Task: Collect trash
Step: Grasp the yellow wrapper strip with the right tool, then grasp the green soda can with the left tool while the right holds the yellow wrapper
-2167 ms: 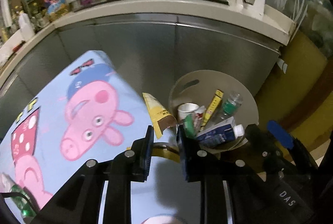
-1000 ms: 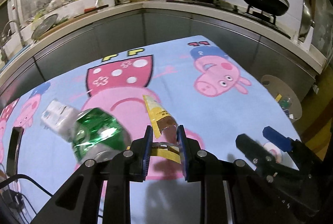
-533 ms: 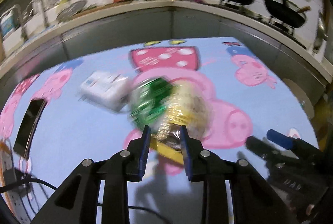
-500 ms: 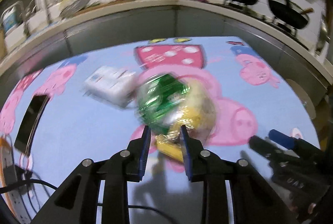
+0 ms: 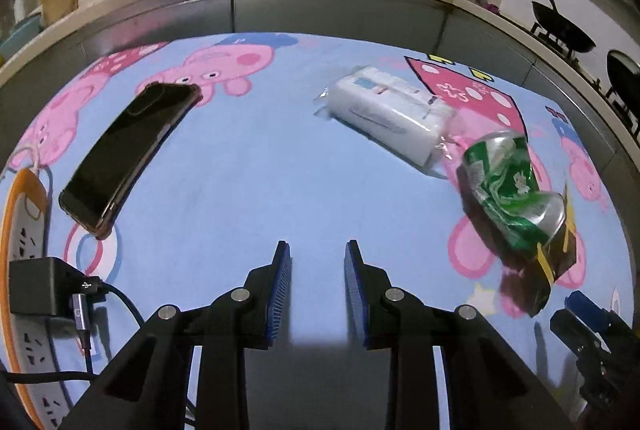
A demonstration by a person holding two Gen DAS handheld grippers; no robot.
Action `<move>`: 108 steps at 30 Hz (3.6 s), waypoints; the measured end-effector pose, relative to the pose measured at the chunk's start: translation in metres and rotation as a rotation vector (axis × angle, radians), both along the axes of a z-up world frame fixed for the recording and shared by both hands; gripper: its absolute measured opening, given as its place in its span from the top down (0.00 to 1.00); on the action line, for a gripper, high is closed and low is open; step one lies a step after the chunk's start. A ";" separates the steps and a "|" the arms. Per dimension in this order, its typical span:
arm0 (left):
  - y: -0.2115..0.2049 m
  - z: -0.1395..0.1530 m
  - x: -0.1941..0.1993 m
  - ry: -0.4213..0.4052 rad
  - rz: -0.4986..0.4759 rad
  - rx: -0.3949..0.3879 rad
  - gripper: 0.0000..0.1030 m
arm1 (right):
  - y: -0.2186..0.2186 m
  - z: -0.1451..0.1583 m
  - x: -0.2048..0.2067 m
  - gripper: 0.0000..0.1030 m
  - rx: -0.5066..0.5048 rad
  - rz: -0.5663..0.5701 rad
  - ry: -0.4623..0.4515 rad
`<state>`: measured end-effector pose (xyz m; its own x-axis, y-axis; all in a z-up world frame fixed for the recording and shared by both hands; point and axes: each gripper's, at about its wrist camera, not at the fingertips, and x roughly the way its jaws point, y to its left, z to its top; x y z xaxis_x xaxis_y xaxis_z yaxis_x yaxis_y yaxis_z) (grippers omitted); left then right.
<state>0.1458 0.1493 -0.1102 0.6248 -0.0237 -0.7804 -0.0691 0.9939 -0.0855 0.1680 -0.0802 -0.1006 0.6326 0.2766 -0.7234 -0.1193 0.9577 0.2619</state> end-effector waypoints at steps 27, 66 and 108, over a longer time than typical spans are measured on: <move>-0.009 0.000 0.011 0.031 -0.087 -0.114 0.62 | -0.073 -0.013 -0.002 0.98 0.121 -0.207 -0.002; -0.099 -0.004 0.035 0.161 -0.375 -0.295 0.79 | -0.085 -0.018 0.028 0.98 0.225 -0.137 -0.044; -0.156 0.028 0.051 0.201 -0.351 -0.306 0.51 | -0.093 -0.046 0.064 0.99 0.591 0.208 0.157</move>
